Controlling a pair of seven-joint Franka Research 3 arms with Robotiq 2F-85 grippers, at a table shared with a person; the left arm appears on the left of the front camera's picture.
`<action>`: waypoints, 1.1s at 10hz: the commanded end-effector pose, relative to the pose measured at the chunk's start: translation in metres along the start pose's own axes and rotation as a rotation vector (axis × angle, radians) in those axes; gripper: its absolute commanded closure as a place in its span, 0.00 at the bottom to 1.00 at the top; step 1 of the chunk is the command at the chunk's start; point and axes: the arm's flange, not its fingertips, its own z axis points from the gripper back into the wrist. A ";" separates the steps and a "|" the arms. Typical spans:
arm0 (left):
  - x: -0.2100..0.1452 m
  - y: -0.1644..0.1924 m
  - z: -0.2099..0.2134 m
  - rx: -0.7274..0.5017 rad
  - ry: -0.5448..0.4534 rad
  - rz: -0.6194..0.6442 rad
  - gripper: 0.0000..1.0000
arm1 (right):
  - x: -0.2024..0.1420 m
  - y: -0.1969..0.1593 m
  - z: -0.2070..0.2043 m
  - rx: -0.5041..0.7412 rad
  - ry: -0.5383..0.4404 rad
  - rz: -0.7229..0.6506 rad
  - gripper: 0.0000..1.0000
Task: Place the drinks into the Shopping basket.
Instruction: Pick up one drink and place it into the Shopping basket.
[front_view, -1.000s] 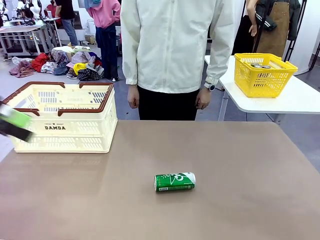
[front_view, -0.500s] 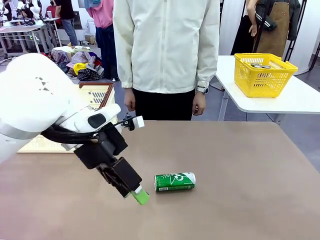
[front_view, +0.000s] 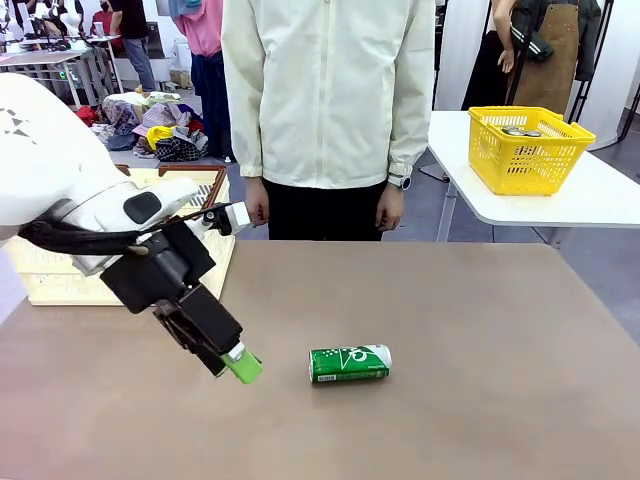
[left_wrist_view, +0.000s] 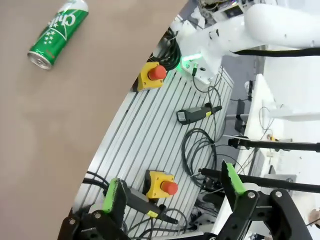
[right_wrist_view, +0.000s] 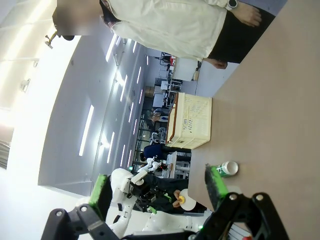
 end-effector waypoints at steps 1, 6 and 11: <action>0.034 0.004 0.003 0.106 0.144 -0.009 0.00 | 0.002 0.005 0.000 0.009 -0.001 -0.002 0.00; 0.178 0.037 0.003 0.257 0.455 -0.372 0.00 | 0.002 0.005 0.000 0.009 -0.001 -0.002 0.00; 0.215 0.054 -0.064 0.410 0.262 -0.577 0.00 | 0.002 0.005 0.000 0.009 -0.001 -0.002 0.00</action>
